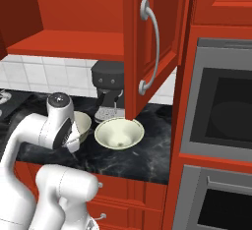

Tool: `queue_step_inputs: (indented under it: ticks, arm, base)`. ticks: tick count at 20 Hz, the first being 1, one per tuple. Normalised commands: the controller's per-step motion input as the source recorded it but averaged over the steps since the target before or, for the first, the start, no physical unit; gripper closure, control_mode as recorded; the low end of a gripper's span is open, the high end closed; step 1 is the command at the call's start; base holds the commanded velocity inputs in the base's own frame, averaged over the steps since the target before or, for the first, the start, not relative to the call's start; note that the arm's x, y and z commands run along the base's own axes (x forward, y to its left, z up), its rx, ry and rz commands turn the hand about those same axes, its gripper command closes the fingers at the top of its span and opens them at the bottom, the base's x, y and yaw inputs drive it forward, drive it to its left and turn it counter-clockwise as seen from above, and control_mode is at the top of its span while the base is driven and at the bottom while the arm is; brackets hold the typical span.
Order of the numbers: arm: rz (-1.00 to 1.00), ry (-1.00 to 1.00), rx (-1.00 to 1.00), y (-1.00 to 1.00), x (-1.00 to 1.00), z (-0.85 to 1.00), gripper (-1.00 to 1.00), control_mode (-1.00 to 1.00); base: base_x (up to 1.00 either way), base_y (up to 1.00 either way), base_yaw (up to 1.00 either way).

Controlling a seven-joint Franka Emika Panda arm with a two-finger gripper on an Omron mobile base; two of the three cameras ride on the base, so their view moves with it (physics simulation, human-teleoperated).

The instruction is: Open the cabinet. Pick the bowls from the counter and place them in the cabinet. Then close the cabinet.

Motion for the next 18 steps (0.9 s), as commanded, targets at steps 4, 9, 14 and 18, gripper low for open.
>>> queue_step_inputs:
  ticks: [4, 9, 14, 18]
  arm:
    - [0.02, -0.12, -0.01, 0.00, 0.36, -0.31, -1.00, -1.00]
    - [0.01, -0.07, 0.00, 0.01, 0.26, -0.32, -1.00, -1.00]
    - [0.00, -0.04, 0.00, 0.07, 0.21, -0.34, -1.00, -1.00]
    - [0.00, -0.07, -0.01, 0.04, 0.22, -0.25, -1.00, -1.00]
  base:
    - [0.00, 0.00, 0.00]
    - [0.00, 0.00, 0.00]
    - [0.00, 0.00, 0.00]
    - [0.00, 0.00, 0.00]
